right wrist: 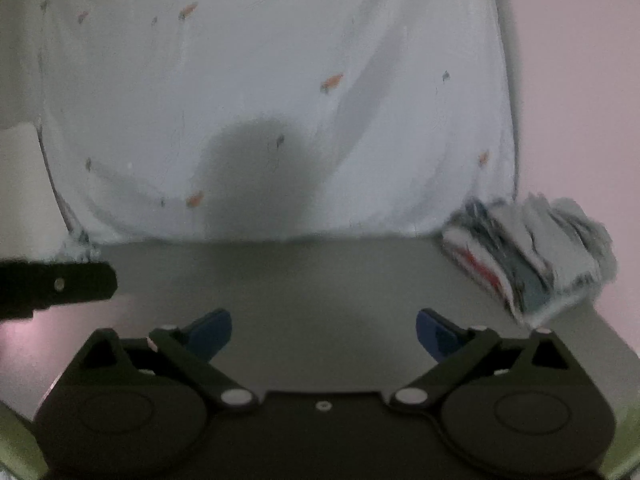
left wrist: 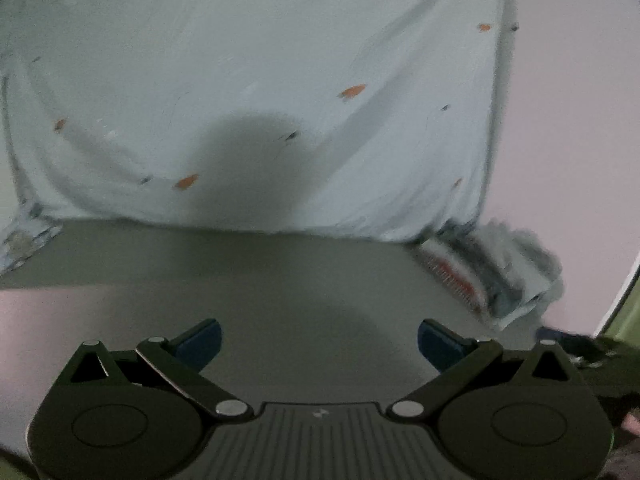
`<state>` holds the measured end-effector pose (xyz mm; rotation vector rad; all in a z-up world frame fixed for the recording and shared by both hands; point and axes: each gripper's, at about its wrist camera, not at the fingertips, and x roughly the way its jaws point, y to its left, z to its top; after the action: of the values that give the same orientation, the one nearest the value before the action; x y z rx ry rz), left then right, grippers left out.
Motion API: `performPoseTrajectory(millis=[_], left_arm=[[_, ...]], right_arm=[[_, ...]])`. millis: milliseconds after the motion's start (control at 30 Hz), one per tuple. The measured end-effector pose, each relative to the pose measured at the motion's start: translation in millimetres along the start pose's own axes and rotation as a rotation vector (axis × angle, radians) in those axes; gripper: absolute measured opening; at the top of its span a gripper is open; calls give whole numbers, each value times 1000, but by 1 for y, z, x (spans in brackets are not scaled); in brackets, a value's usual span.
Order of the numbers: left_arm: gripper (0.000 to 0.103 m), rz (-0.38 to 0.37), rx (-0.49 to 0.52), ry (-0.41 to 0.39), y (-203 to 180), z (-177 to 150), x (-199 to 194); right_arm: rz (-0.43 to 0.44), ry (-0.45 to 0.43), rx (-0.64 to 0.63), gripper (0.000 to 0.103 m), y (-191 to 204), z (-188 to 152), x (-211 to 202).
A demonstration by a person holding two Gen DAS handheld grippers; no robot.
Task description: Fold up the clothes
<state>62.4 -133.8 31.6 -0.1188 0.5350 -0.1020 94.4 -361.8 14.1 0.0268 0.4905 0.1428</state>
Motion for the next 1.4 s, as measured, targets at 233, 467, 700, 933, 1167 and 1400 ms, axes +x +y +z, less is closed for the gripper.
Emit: performPoseTrajectory(millis=[233, 467, 700, 933, 1167, 1400], left_arm=[[103, 84, -11, 127, 50, -49, -33], [103, 85, -51, 128, 75, -57, -47], [103, 82, -41, 122, 85, -60, -51], [103, 83, -36, 110, 94, -53, -47], [103, 85, -20, 99, 94, -49, -43], [103, 102, -5, 93, 95, -48, -44]], right_arm=[[-22, 78, -26, 99, 59, -42, -37], [-18, 33, -88, 99, 92, -53, -69], [-23, 34, -71, 99, 102, -55, -71], [-19, 26, -80, 99, 111, -51, -64], [-11, 26, -85, 99, 118, -49, -59], [4, 23, -88, 99, 121, -49, -62]])
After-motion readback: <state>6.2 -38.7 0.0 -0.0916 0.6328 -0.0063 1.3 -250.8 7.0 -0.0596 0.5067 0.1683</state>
